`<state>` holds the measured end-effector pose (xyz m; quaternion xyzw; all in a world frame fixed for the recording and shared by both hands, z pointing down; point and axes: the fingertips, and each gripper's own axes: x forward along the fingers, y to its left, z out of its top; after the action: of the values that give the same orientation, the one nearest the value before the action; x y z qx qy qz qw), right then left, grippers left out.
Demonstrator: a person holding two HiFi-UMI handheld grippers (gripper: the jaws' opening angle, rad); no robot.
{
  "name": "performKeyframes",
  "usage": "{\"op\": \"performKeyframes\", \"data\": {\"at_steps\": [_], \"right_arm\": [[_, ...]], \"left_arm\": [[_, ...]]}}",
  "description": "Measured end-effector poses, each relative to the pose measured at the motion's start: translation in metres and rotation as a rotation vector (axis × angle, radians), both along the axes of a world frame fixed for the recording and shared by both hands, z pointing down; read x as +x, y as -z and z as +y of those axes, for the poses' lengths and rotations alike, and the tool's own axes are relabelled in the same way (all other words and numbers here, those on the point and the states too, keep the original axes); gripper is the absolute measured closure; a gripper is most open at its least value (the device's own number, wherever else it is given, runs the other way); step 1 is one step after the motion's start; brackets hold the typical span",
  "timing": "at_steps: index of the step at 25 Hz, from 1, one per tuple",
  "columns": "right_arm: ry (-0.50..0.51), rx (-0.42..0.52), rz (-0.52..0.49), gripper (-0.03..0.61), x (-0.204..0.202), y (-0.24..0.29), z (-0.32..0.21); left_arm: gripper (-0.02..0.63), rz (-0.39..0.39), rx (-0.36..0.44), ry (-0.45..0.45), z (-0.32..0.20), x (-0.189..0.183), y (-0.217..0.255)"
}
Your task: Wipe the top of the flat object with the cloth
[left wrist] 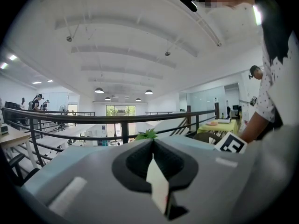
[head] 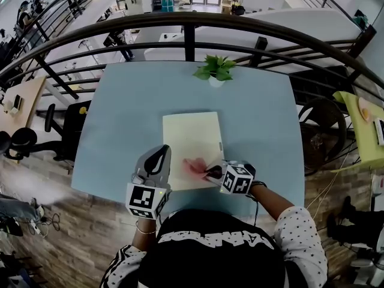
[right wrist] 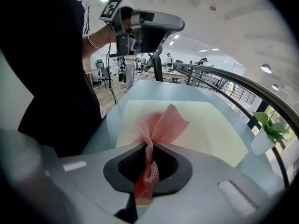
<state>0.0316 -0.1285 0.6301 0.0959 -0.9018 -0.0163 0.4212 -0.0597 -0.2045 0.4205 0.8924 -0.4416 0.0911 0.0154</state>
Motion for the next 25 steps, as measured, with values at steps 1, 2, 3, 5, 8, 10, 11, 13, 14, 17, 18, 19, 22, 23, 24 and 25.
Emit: {"op": "performKeyframes", "data": {"at_steps": [1, 2, 3, 5, 8, 10, 11, 13, 14, 17, 18, 19, 22, 23, 24, 25], "right_arm": [[0.002, -0.006, -0.004, 0.56, -0.001, 0.0, 0.003], [0.005, -0.014, -0.007, 0.56, -0.002, 0.0, 0.006], [0.009, -0.021, -0.008, 0.56, -0.002, 0.0, 0.009], [0.023, -0.03, -0.008, 0.56, -0.003, 0.0, 0.014], [0.048, -0.05, -0.016, 0.558, -0.005, 0.0, 0.018], [0.055, -0.08, -0.038, 0.558, -0.006, 0.0, 0.02], [0.056, -0.099, -0.053, 0.558, -0.006, 0.0, 0.02], [0.06, -0.14, -0.086, 0.558, -0.006, 0.0, 0.021], [0.061, -0.165, -0.103, 0.558, -0.006, 0.002, 0.02], [0.022, -0.234, -0.173, 0.558, -0.001, 0.01, 0.008], [-0.013, -0.232, -0.2, 0.558, 0.003, 0.014, -0.004], [-0.057, -0.214, -0.227, 0.558, 0.007, 0.019, -0.019], [-0.224, -0.095, -0.289, 0.558, 0.027, 0.035, -0.075], [-0.281, -0.042, -0.288, 0.558, 0.036, 0.039, -0.095], [-0.332, 0.012, -0.272, 0.558, 0.046, 0.042, -0.113], [-0.376, 0.062, -0.247, 0.558, 0.055, 0.043, -0.13]], "left_arm": [[0.614, -0.002, -0.004, 0.0, 0.0, -0.001, 0.0], [0.614, -0.005, -0.01, 0.002, 0.0, -0.002, -0.001], [0.614, -0.008, -0.017, 0.003, 0.001, -0.002, -0.001], [0.614, -0.012, -0.025, 0.006, 0.002, -0.003, -0.002], [0.614, -0.006, -0.004, 0.004, 0.0, -0.003, 0.0], [0.614, -0.005, 0.002, 0.005, 0.0, -0.003, 0.001], [0.614, -0.005, 0.002, 0.007, 0.001, -0.004, 0.001], [0.614, -0.006, 0.002, 0.016, 0.0, -0.008, 0.001], [0.614, -0.006, 0.002, 0.022, 0.0, -0.01, 0.001], [0.614, -0.007, 0.002, 0.045, -0.002, -0.019, 0.002], [0.614, -0.008, 0.003, 0.054, -0.002, -0.022, 0.003], [0.614, -0.008, 0.004, 0.061, -0.002, -0.025, 0.003], [0.614, -0.013, 0.003, 0.08, -0.001, -0.032, 0.002], [0.614, -0.015, -0.002, 0.086, 0.0, -0.034, 0.001], [0.614, -0.018, -0.012, 0.093, 0.002, -0.036, 0.0], [0.614, -0.023, -0.026, 0.1, 0.003, -0.039, -0.002]]}}
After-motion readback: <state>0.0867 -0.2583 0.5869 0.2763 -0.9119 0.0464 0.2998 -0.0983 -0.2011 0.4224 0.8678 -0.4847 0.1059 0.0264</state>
